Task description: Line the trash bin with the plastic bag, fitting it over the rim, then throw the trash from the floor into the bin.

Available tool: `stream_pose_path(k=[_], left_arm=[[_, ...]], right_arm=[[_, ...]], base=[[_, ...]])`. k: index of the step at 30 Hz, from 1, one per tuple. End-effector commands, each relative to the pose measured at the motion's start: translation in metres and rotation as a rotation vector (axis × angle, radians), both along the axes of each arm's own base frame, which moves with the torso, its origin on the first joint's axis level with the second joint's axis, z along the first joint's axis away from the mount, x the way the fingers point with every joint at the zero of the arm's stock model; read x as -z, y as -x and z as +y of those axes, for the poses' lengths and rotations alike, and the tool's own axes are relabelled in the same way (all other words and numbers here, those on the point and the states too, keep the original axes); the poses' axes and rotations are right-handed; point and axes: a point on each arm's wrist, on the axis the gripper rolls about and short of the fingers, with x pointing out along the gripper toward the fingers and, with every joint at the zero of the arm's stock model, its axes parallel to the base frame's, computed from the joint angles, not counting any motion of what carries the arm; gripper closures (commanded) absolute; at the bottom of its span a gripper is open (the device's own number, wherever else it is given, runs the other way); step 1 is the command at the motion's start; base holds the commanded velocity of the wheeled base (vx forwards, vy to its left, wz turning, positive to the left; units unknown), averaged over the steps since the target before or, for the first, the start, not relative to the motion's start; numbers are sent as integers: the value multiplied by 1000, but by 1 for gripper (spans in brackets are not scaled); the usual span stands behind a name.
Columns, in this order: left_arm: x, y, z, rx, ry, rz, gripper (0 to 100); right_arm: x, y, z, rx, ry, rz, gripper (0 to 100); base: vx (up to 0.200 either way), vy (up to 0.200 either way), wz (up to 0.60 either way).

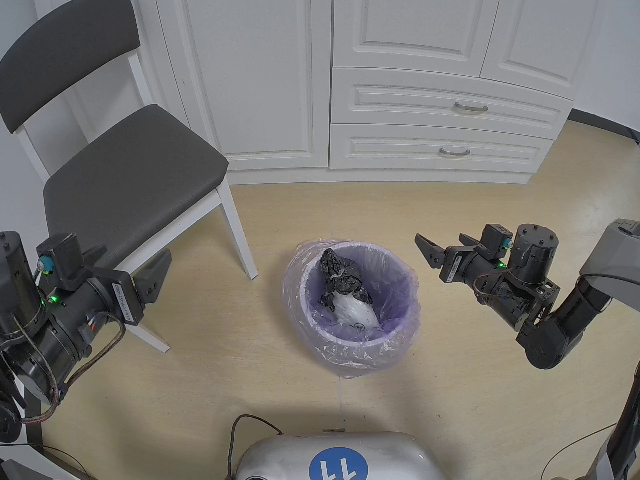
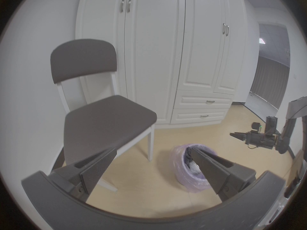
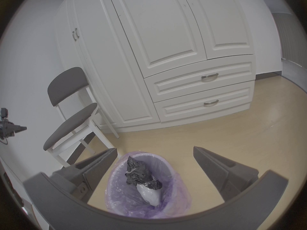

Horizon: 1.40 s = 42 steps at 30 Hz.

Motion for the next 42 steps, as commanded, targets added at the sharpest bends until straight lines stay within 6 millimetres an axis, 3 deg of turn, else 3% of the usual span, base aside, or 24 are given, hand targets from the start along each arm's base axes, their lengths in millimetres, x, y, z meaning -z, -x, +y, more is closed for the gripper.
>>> stream_pose_path(k=[1, 16, 22, 30, 42], left_arm=[[3, 0, 6, -55, -47, -39, 0], [-7, 10, 24, -145, -160, -329, 0], [-20, 10, 46, -285, -157, -399, 0], [-28, 14, 48, -301, -139, -451, 0], [-48, 59, 65, -349, -101, -607, 0]], right_arm=[[-15, 11, -9, 26, 1, -30, 0], [-35, 34, -23, 174, 58, -109, 0], [-55, 61, -33, 185, 34, -155, 0], [-66, 99, -48, 209, 22, -176, 0], [-88, 162, -82, 295, 35, -289, 0]], base=[[0, 0, 0], [0, 0, 0], [0, 0, 0], [0, 0, 0], [0, 0, 0]])
